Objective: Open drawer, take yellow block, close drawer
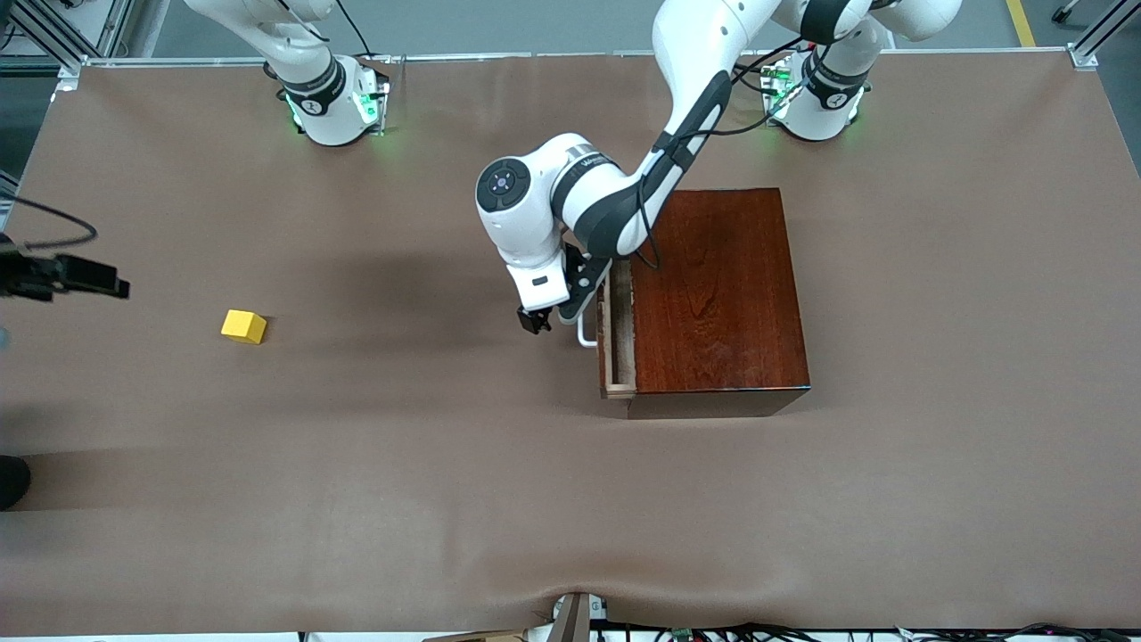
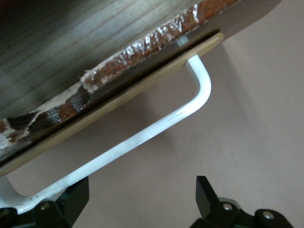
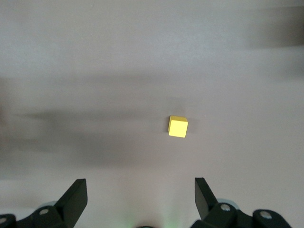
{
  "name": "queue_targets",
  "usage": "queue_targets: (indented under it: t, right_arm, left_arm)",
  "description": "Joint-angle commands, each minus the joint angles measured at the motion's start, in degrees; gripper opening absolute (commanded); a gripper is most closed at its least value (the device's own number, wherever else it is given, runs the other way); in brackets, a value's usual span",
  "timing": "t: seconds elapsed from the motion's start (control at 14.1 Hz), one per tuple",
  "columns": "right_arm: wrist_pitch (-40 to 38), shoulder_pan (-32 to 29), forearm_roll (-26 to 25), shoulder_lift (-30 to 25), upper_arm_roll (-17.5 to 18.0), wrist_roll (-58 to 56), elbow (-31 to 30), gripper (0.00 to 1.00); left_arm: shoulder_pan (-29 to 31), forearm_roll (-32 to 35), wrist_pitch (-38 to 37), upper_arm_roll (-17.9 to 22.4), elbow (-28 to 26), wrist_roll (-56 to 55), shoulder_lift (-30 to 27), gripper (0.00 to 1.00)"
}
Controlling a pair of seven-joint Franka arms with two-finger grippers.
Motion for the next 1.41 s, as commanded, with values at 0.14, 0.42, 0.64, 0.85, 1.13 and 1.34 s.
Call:
queue_targets:
  t: [0.14,0.42,0.64,0.85,1.13,1.34]
  right_arm:
    - [-3.7,3.8,-1.4,-6.3,-0.1,11.7,-1.2,1.0]
    - [-4.3,3.8,-1.4,-11.5,-0.2,11.4,-7.1,1.0]
    - [0.0,3.6,-1.3,-15.6,-0.2,11.5,-13.4,1.0]
    - [2.9,3.0,-1.3,-19.0,-0.5,11.5,-18.7,1.0]
    - [4.5,2.4,-1.3,-19.1,-0.6,11.1,-19.3,1.0]
    - [5.5,1.7,-0.9,-18.7,-0.6,10.9,-19.3,1.0]
  left_arm:
    - [0.2,0.4,-4.6,0.7,-2.4,0.7,-1.8,1.0]
    - [0.3,0.4,-8.2,0.8,-2.4,-0.4,-1.8,1.0]
    - [0.7,0.4,-8.2,0.7,-2.5,-1.0,-1.8,1.0]
    - [0.7,0.4,-8.5,0.7,-3.5,-1.1,-1.8,1.0]
    - [0.7,0.4,-8.8,0.7,-3.4,-1.1,-1.9,1.0]
    - [0.6,0.5,-8.7,0.8,-3.3,-1.0,-1.8,1.0]
